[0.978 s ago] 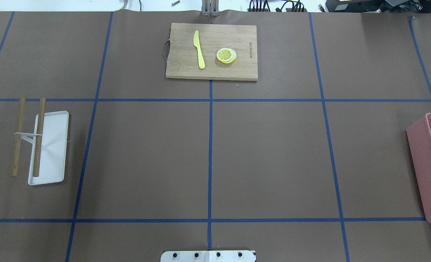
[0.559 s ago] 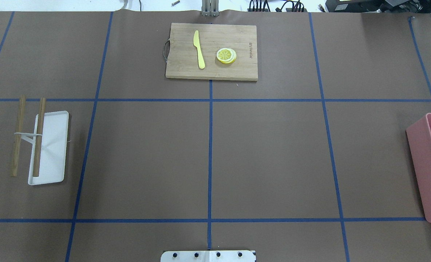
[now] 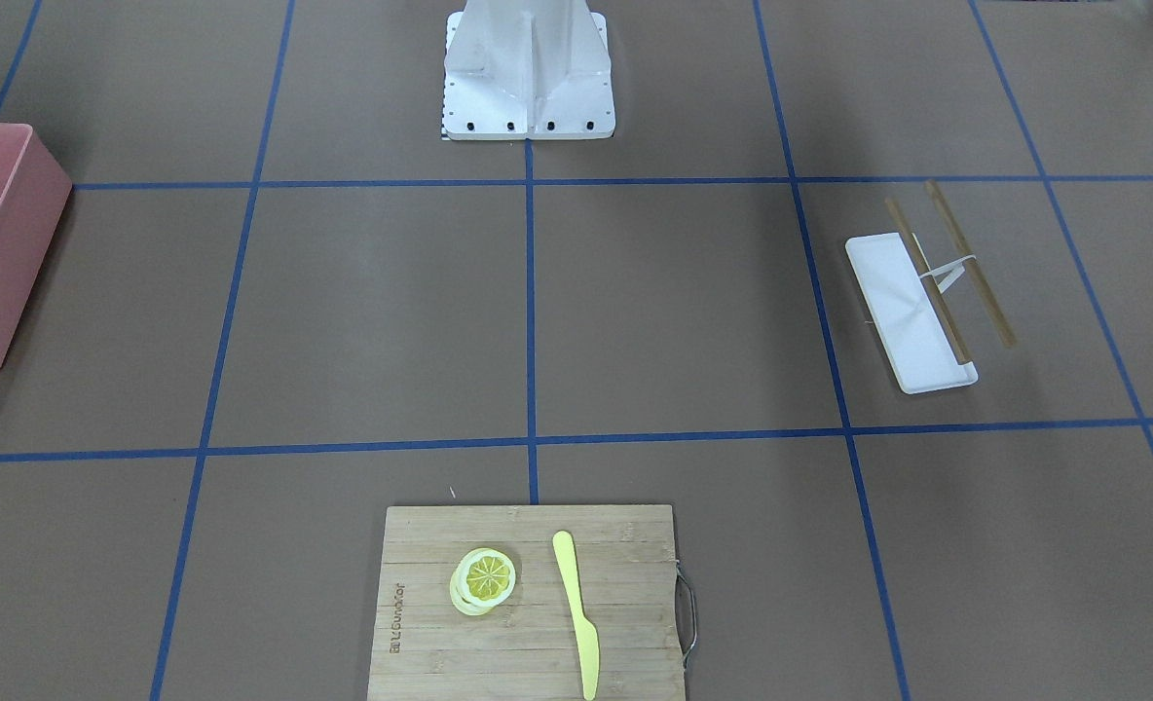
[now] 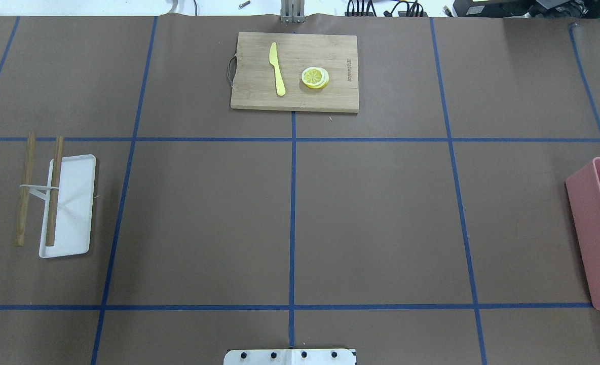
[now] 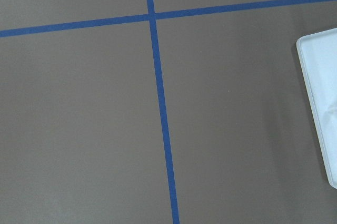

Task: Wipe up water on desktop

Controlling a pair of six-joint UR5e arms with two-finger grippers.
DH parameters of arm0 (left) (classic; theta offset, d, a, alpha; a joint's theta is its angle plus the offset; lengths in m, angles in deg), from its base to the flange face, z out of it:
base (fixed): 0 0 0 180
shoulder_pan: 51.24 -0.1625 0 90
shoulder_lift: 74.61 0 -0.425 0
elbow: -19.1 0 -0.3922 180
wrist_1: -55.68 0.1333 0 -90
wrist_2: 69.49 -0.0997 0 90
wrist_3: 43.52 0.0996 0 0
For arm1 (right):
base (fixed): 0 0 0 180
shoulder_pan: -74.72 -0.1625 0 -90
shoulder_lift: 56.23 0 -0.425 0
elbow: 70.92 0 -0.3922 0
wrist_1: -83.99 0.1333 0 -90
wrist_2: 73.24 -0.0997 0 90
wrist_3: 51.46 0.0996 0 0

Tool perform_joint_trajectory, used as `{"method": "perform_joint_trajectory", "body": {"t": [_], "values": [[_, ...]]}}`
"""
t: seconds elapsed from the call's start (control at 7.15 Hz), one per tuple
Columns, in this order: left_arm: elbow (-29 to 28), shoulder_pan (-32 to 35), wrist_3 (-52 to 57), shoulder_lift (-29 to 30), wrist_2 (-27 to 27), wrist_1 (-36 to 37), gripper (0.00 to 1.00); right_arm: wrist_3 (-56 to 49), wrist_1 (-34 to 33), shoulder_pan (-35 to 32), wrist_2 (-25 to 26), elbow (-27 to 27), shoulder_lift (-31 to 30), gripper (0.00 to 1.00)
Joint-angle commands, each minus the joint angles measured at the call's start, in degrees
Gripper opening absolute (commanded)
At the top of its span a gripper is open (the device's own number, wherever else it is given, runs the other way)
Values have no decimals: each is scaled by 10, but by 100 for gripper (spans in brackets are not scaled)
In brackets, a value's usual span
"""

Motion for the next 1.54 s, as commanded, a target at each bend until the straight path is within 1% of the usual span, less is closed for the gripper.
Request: {"method": "perform_joint_trajectory", "body": {"t": [0.0,0.14,0.28,0.56,0.84,1.12,1.26,1.4], "values": [[-9,1,0,2,-3,-18,98,2,-1,0,-6,-18,29,100],[-1,1,4,1,0,-18,98,1,-1,0,-11,-17,29,100],[-9,1,5,0,-3,-20,98,1,-1,0,-24,-16,23,100],[-23,1,5,5,-7,-47,98,0,-1,-1,-22,-24,23,100],[-31,1,5,10,-7,-69,98,0,0,-1,-22,-19,28,100],[-33,2,5,3,-6,-69,98,0,0,-2,-27,-12,22,100],[-22,6,5,2,-1,-70,98,-2,-2,-2,-20,-24,22,100],[-20,8,4,2,0,-69,98,-3,0,-3,-27,-32,22,100]]}}
